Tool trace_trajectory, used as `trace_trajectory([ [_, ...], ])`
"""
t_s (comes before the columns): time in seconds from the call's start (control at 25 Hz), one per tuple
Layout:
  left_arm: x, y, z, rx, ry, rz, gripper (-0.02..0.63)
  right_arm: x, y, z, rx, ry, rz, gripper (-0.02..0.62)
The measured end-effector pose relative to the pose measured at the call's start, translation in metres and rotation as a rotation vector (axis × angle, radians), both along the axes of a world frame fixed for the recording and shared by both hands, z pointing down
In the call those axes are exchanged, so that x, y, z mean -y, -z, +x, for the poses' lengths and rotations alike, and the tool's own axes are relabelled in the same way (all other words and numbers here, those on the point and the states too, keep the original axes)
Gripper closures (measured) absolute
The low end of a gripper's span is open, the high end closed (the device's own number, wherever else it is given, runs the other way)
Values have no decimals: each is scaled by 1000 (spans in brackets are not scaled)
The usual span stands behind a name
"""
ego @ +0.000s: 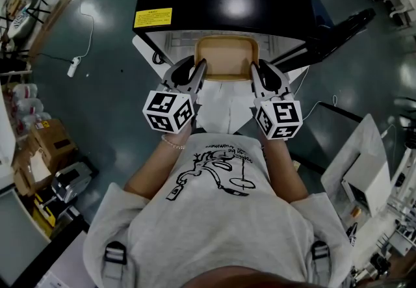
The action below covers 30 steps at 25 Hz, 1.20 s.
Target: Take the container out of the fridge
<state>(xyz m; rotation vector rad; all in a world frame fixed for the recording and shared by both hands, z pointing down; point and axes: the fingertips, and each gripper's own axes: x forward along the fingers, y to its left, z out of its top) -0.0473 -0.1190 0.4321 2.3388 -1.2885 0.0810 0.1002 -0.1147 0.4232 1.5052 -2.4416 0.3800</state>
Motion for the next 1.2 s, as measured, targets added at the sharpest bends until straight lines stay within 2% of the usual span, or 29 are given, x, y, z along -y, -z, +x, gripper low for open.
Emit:
trace_trajectory([
  [1.2, -18, -39, -3, 13, -10, -94, 522, -18, -32, 0, -17, -18, -70, 527],
])
